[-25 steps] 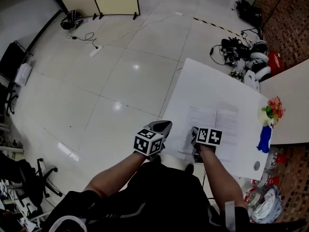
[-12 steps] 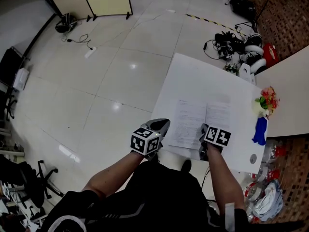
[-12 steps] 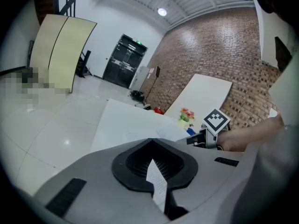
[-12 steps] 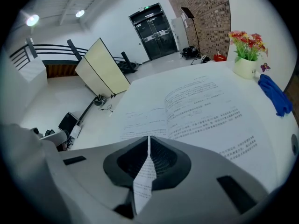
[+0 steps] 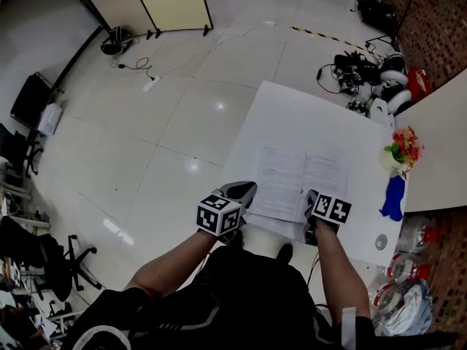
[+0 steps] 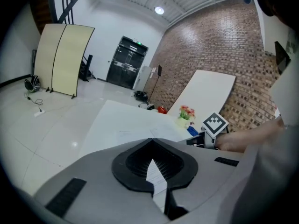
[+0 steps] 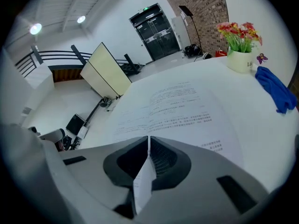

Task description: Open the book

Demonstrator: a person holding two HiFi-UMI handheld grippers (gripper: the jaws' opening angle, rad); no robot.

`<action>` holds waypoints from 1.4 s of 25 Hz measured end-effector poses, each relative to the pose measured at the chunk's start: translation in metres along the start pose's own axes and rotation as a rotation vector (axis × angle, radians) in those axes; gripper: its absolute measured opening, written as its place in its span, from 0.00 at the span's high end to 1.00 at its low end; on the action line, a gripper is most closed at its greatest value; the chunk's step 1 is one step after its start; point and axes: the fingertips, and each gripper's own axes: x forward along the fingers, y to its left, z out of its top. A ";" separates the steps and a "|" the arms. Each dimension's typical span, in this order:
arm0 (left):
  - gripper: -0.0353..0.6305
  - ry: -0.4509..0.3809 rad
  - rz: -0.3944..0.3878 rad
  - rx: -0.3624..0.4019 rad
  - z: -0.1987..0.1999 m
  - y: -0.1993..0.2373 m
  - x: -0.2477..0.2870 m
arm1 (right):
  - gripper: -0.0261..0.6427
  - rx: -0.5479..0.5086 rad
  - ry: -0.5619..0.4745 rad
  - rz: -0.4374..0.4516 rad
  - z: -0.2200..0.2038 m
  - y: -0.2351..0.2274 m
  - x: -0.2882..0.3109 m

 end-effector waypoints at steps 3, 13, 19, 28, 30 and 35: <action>0.95 -0.009 0.038 0.002 -0.002 -0.020 -0.001 | 0.95 -0.015 0.000 0.037 -0.002 -0.015 -0.008; 0.95 -0.039 0.182 -0.046 -0.028 -0.074 -0.017 | 0.95 -0.062 0.012 0.126 -0.013 -0.064 -0.018; 0.95 -0.048 0.205 -0.028 -0.042 -0.088 -0.041 | 0.94 -0.048 -0.030 0.091 -0.020 -0.084 -0.030; 0.95 -0.167 0.116 0.038 -0.063 -0.112 -0.110 | 0.95 -0.064 -0.196 0.018 -0.050 -0.068 -0.107; 0.95 -0.197 0.073 0.059 -0.069 -0.119 -0.137 | 0.95 -0.073 -0.257 0.000 -0.063 -0.050 -0.142; 0.95 -0.229 -0.012 0.091 -0.090 -0.132 -0.210 | 0.94 -0.102 -0.361 0.030 -0.118 0.019 -0.230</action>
